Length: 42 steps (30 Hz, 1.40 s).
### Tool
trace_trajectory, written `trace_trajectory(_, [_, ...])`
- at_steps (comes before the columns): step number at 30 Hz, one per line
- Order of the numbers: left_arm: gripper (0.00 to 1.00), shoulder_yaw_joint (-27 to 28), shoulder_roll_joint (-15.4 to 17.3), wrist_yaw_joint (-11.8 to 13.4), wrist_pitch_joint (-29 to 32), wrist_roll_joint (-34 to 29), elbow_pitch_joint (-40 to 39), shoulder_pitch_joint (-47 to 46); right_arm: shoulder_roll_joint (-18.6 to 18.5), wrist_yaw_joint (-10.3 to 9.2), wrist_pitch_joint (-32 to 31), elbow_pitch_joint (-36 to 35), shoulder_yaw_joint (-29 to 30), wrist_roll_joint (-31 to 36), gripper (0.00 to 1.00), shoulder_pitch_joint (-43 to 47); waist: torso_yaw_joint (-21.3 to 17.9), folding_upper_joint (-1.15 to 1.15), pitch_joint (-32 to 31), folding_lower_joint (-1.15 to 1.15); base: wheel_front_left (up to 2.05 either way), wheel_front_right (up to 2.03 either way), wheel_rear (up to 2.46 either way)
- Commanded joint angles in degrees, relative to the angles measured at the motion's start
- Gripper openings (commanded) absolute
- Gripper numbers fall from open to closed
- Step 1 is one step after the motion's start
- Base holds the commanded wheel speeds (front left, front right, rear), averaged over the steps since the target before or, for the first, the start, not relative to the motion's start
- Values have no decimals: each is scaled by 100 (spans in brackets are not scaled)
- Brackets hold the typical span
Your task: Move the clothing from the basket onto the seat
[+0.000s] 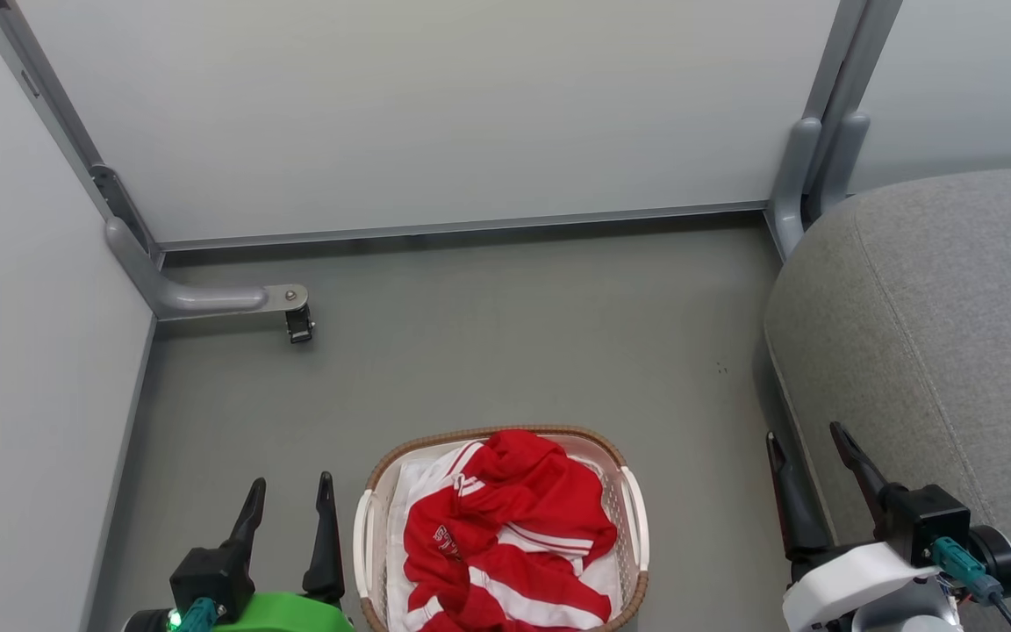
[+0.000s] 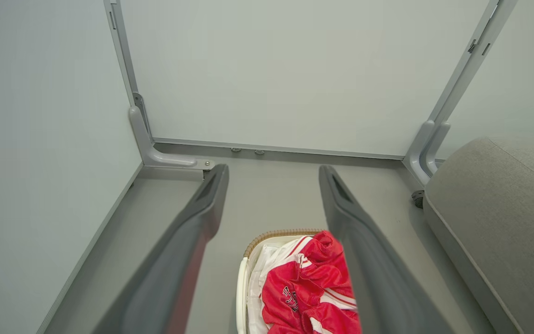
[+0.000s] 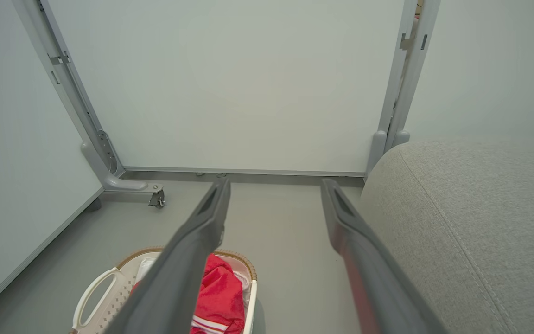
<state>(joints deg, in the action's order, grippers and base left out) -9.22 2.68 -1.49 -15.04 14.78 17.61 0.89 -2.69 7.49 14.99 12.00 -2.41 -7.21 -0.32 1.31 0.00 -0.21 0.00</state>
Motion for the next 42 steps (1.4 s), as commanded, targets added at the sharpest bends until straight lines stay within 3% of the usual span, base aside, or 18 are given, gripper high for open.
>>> trace_trajectory(1, [100,16,37,15,-22,14,26,44,-36,0,30,-2,7,27,100,102,7,0,0,0,0,0,0])
trace_trajectory(29, [100,3,37,9,-21,36,15,-110,-35,0,30,-5,80,-51,100,-13,-44,0,135,0,0,0,0])
trace_trajectory(42, [100,-664,101,-391,-15,-770,406,-1956,-32,0,29,-583,286,-152,100,-1334,-590,0,2369,0,0,0,0])
